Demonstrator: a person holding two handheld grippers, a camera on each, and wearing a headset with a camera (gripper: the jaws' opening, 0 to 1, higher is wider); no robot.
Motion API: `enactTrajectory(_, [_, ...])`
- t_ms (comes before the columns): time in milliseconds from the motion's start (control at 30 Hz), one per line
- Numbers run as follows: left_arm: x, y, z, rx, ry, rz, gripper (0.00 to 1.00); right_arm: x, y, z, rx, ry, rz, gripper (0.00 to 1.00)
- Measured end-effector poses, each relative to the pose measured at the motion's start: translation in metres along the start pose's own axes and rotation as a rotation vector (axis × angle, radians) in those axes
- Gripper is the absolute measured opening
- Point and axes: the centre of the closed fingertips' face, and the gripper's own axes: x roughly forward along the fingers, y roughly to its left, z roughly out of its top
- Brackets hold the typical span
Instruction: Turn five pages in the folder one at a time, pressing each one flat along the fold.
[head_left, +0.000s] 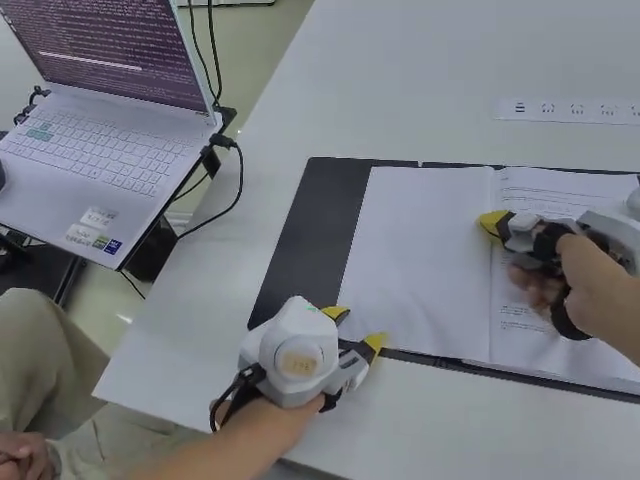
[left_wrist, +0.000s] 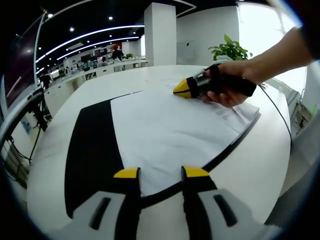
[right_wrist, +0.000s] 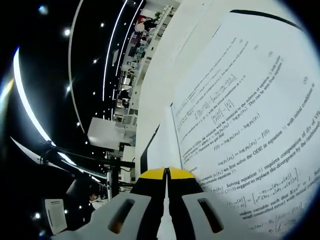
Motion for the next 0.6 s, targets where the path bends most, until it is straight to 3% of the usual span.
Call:
enactTrajectory(267, [0.0,0.0,0.0,0.004,-0.005,0.0,0.31,0.018,0.0,0.023,0.086,-0.071,0.004,0.0])
enactTrajectory(600, [0.0,0.0,-0.001,0.004,-0.01,0.0,0.31,0.042,0.003,0.049,0.095,-0.121,-0.003,0.0])
